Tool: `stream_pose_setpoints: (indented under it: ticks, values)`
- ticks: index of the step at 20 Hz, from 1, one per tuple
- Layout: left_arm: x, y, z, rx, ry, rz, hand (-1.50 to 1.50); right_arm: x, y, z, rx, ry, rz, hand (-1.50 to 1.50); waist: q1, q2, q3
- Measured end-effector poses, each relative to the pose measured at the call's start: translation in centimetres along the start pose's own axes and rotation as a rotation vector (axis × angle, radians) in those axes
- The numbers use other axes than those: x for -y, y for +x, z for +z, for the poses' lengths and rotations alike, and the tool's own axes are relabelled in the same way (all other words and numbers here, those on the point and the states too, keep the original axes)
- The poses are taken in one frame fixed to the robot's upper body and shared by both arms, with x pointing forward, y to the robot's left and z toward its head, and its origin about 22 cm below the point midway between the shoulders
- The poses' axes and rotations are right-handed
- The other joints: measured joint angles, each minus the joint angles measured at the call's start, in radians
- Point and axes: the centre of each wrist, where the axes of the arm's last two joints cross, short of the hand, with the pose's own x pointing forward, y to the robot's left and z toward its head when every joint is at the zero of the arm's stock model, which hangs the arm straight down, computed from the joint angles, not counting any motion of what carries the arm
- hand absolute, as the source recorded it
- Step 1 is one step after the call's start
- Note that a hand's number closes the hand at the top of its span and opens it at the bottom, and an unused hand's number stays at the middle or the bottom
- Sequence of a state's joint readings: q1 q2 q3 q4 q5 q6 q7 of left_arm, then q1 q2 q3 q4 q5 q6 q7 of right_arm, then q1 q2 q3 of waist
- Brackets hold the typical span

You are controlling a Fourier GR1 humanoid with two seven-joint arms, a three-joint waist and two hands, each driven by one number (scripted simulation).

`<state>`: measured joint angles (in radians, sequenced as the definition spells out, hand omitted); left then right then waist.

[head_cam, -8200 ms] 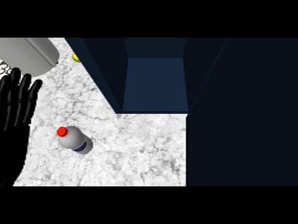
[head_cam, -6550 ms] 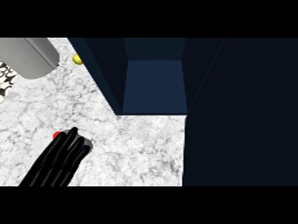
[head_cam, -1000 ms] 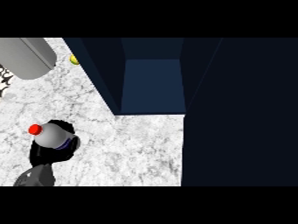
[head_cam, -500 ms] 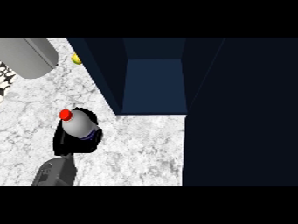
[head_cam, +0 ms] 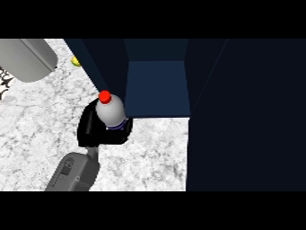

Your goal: Pick up the bottled water, place it into the cabinet and close the cabinet

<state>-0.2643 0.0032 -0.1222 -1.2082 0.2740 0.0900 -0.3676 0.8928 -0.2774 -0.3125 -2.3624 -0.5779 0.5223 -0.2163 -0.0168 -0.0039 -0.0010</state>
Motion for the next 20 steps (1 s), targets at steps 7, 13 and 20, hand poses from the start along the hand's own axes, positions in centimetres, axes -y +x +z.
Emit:
stream_pose_setpoints:
  ticks: [7,13,20]
  values:
    - [4.3,1.2,-3.0,0.009,0.047,-0.084,1.50,0.1,0.1,0.2,0.007,0.006,-0.010,-1.50,-0.011,0.003,0.000]
    - [5.5,0.9,-3.4,-0.020,0.136,-0.185,1.50,0.3,0.1,0.1,0.013,0.014,-0.022,-1.50,-0.005,-0.005,0.002]
    - [6.3,0.6,-3.7,-0.052,0.208,-0.236,1.50,0.5,0.0,-0.6,0.021,0.013,-0.028,-1.50,-0.004,-0.013,0.005]
